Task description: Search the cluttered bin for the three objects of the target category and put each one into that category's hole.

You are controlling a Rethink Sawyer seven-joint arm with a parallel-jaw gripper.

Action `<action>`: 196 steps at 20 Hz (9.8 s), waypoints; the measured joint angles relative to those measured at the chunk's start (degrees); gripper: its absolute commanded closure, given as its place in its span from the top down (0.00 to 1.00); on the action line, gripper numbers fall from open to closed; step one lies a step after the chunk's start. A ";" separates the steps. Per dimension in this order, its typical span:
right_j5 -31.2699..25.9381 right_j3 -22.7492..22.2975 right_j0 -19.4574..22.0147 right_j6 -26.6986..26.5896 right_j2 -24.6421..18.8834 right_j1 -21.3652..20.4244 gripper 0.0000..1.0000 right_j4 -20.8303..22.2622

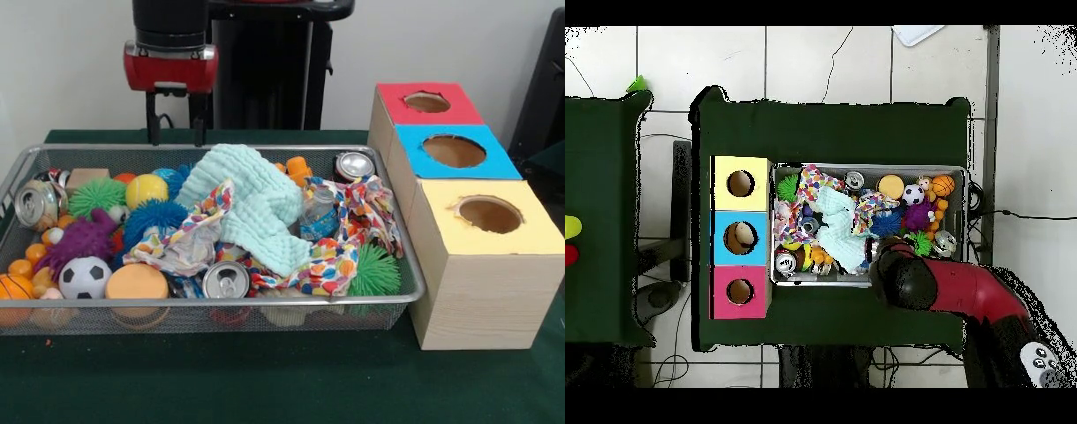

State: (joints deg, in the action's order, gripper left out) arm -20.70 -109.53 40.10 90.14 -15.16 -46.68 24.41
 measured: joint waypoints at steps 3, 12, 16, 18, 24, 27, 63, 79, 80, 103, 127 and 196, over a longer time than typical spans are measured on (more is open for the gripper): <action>0.00 2.32 0.19 0.00 -1.43 0.52 1.00 1.84; -0.12 6.93 2.59 -0.01 -4.55 3.20 1.00 4.77; -0.60 9.20 4.38 -0.02 -6.17 4.67 1.00 6.03; -0.83 10.04 5.15 -0.05 -6.85 5.29 1.00 6.57; -1.42 13.26 9.28 -0.65 -10.50 8.23 1.00 9.12; -1.42 14.51 11.08 -0.87 -11.78 9.71 1.00 11.06; -1.43 24.51 16.06 -1.13 -18.83 19.65 1.00 24.45; 1.69 27.70 13.81 -1.13 -17.12 24.11 1.00 30.44; 2.35 28.30 13.01 -1.13 -16.50 24.29 1.00 30.97; 2.70 34.37 6.43 -1.13 -8.71 26.63 0.00 28.80; -22.65 20.30 7.68 -1.13 -8.78 6.79 0.00 12.96; 5.83 23.44 5.84 -1.13 -6.97 17.92 1.00 29.83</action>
State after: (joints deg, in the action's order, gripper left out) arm -14.87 -86.09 45.94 89.00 -22.12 -28.77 54.24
